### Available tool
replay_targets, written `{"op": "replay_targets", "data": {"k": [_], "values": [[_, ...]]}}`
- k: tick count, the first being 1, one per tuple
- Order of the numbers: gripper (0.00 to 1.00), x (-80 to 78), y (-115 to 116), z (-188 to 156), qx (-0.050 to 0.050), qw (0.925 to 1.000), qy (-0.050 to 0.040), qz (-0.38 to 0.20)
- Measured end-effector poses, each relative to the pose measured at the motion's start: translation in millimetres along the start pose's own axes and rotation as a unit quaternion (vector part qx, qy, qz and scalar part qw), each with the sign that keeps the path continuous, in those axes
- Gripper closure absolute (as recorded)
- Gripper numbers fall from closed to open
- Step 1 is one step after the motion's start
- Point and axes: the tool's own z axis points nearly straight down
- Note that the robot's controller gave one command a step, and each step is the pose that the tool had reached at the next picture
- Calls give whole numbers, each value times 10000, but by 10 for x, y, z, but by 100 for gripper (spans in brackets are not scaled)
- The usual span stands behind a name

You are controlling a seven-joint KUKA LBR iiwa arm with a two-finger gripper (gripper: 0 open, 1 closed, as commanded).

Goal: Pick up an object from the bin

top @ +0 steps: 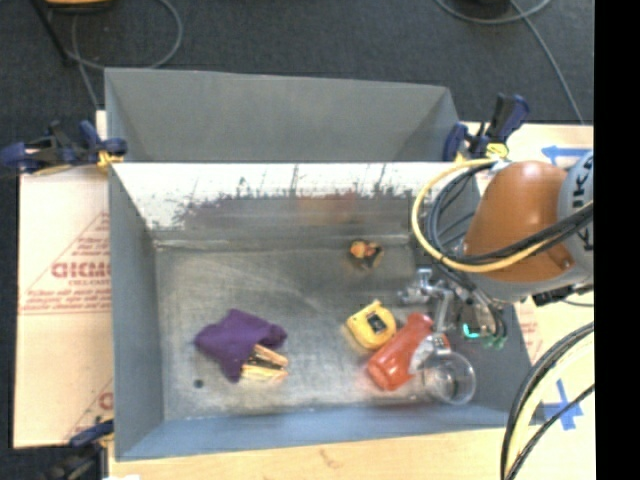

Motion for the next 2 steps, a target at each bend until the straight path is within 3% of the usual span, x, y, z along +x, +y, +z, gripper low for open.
{"op": "replay_targets", "data": {"k": [1, 2], "values": [[0, -22, 3, -39, 6, 10000, -41, -18], [0, 135, -153, 335, -47, 9894, -98, -1447]]}}
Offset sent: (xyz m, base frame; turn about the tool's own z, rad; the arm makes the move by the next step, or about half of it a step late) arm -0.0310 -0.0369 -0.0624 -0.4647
